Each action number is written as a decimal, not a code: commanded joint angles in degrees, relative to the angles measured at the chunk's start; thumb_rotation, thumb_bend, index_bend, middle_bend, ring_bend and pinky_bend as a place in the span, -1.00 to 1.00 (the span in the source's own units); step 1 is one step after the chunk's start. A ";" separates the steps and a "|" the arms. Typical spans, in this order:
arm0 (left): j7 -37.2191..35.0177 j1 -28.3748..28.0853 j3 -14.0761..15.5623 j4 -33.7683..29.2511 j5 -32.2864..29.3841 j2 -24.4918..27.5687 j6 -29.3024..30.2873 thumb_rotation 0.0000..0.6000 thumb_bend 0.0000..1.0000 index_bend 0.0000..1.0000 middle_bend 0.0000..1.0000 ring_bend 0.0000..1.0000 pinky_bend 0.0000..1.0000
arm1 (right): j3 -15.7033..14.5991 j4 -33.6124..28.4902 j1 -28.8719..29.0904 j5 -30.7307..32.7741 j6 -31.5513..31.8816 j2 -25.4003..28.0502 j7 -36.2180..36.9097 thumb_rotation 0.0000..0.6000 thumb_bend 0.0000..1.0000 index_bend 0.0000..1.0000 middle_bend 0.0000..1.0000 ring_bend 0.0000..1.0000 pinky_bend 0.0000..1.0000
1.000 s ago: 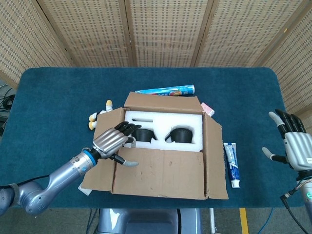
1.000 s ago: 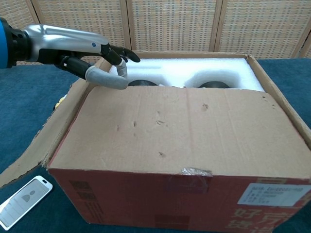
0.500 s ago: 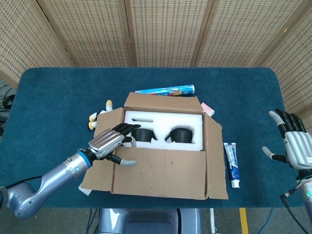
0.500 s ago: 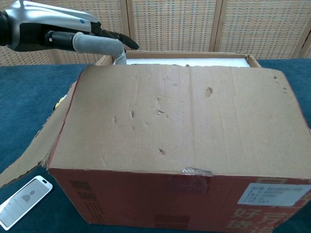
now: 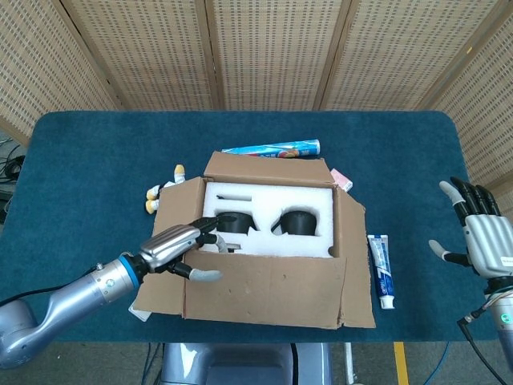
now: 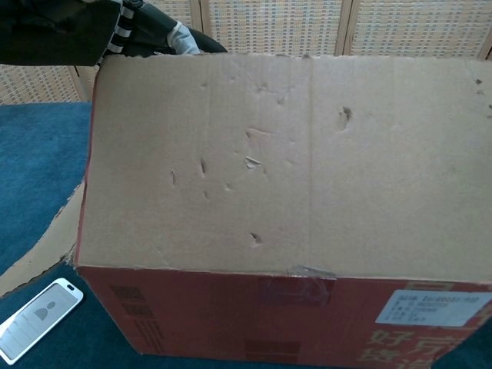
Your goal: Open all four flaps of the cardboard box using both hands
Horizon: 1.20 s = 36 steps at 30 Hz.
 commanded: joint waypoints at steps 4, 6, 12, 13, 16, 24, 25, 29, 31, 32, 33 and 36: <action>-27.02 -0.59 2.73 1.04 19.04 4.50 3.34 -0.56 -0.91 -0.14 -1.00 -1.00 -1.00 | 0.14 -0.48 0.16 0.19 -0.03 0.11 -0.66 1.00 -0.48 -0.86 -0.93 -1.00 -1.00; -34.89 -1.78 4.98 2.84 24.74 5.32 6.49 -0.56 -0.91 -0.14 -1.00 -1.00 -1.00 | 0.20 -0.68 0.22 0.24 -0.02 0.19 -0.90 1.00 -0.48 -0.86 -0.93 -1.00 -1.00; -56.22 -6.55 12.47 10.06 39.97 6.47 18.33 -0.56 -0.91 -0.14 -1.00 -1.00 -1.00 | 0.30 -1.37 0.24 0.44 0.14 0.43 -1.64 1.00 -0.48 -0.86 -0.93 -1.00 -1.00; -60.65 -7.85 14.17 12.18 43.04 6.50 21.28 -0.56 -0.91 -0.14 -1.00 -1.00 -1.00 | 0.33 -1.50 0.25 0.51 0.18 0.46 -1.80 1.00 -0.48 -0.86 -0.93 -1.00 -1.00; -68.19 -10.32 17.34 16.77 48.21 6.04 27.43 -0.57 -0.90 -0.14 -1.00 -1.00 -1.00 | 0.35 -1.78 0.25 0.62 0.24 0.51 -2.15 1.00 -0.48 -0.86 -0.93 -1.00 -1.00; -76.49 -14.20 23.57 23.45 54.34 3.82 36.69 -0.58 -0.90 -0.14 -1.00 -1.00 -1.00 | 0.25 -2.34 0.03 0.79 0.54 0.62 -2.67 1.00 -0.48 -0.86 -0.93 -1.00 -1.00; -76.78 -14.47 24.06 23.81 54.54 3.64 37.09 -0.58 -0.90 -0.14 -1.00 -1.00 -1.00 | 0.24 -2.37 0.01 0.80 0.56 0.63 -2.69 1.00 -0.48 -0.86 -0.93 -1.00 -1.00; -78.24 -15.80 26.27 25.21 54.81 2.80 38.59 -0.59 -0.90 -0.14 -1.00 -1.00 -1.00 | 0.22 -2.46 -0.06 0.79 0.65 0.66 -2.71 1.00 -0.48 -0.86 -0.93 -1.00 -1.00; -78.29 -16.23 27.10 25.61 54.50 2.45 39.07 -0.59 -0.90 -0.14 -1.00 -1.00 -1.00 | 0.21 -2.45 -0.07 0.79 0.64 0.62 -2.68 1.00 -0.48 -0.86 -0.93 -1.00 -1.00; -78.24 -16.35 27.41 25.67 54.35 2.32 39.29 -0.59 -0.90 -0.14 -1.00 -1.00 -1.00 | 0.19 -2.42 -0.07 0.80 0.61 0.61 -2.68 1.00 -0.48 -0.86 -0.93 -1.00 -1.00; -78.29 -16.49 27.85 25.70 54.02 2.12 39.77 -0.59 -0.90 -0.14 -1.00 -1.00 -1.00 | 0.17 -2.37 -0.08 0.82 0.59 0.57 -2.65 1.00 -0.48 -0.86 -0.93 -1.00 -1.00; -79.11 -17.05 28.99 25.90 53.73 1.70 41.10 -0.59 -0.90 -0.15 -1.00 -1.00 -1.00 | 0.16 -2.26 -0.10 0.85 0.59 0.49 -2.52 1.00 -0.48 -0.86 -0.93 -1.00 -1.00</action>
